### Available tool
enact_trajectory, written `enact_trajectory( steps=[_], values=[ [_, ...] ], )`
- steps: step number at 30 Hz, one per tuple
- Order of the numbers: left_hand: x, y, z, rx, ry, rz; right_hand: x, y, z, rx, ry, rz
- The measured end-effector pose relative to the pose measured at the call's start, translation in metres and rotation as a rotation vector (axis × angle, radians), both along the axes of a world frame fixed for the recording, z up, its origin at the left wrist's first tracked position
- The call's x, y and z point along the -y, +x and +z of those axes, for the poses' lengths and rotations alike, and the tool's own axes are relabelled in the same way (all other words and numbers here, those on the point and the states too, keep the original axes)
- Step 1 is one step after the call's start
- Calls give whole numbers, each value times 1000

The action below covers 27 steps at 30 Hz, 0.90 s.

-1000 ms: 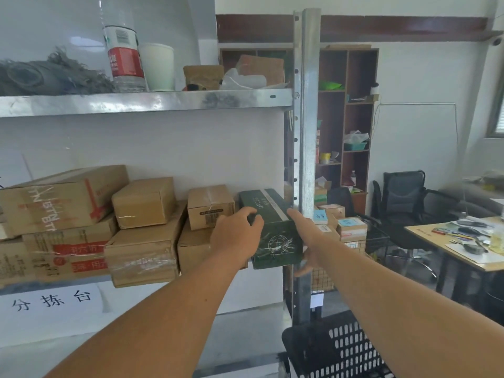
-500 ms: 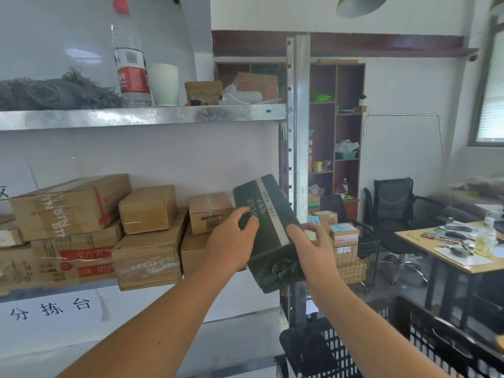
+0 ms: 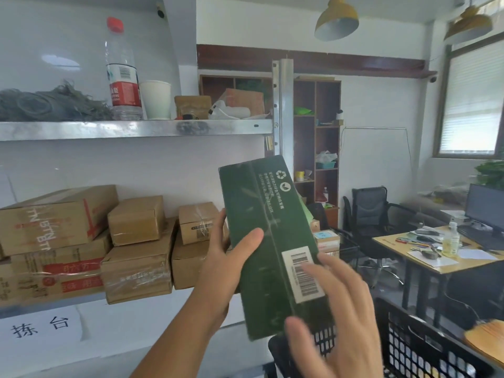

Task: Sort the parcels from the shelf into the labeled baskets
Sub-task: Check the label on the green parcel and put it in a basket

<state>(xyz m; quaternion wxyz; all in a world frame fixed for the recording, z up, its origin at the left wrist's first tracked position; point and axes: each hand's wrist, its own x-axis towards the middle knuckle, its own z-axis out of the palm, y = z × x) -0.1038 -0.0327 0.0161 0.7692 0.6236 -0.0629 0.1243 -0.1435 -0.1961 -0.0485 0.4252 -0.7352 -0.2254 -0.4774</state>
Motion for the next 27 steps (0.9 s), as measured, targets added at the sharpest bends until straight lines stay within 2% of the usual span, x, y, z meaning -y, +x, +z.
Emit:
enact_trajectory(
  steps=[3, 5, 9, 10, 12, 14, 15, 16, 17, 20, 22, 25, 27],
  values=[
    [-6, -19, -2, -5, -23, -136, 23, -1, 27, -144, 309, 276],
    [-8, -27, -11, -14, -4, -201, 40, 6, 45, -230, 403, 364],
    [4, -42, -12, -138, -45, -283, 44, 25, 69, -617, 369, 541],
    [10, -49, -10, -134, -54, -309, 43, 29, 67, -670, 354, 557],
    [11, -62, -15, -12, 21, -378, 50, 29, 62, -720, 327, 606],
    [9, -55, -19, 1, 107, -345, 54, 27, 63, -811, 414, 651],
    [7, -51, -25, 0, 88, -336, 57, 20, 61, -830, 461, 686],
    [9, -43, -35, 67, 90, -250, 62, 14, 57, -827, 510, 707],
    [9, -38, -45, 129, 210, -190, 66, 10, 54, -807, 548, 698],
    [42, -22, -31, 163, 312, 24, 71, 4, 49, -684, 565, 582],
    [57, -27, -27, 253, 307, 6, 72, 1, 45, -576, 542, 533],
    [67, -20, -18, 171, 263, -125, 77, -4, 37, -504, 503, 437],
    [82, -20, -14, 123, 284, -138, 84, -8, 29, -481, 483, 357]
  ],
)
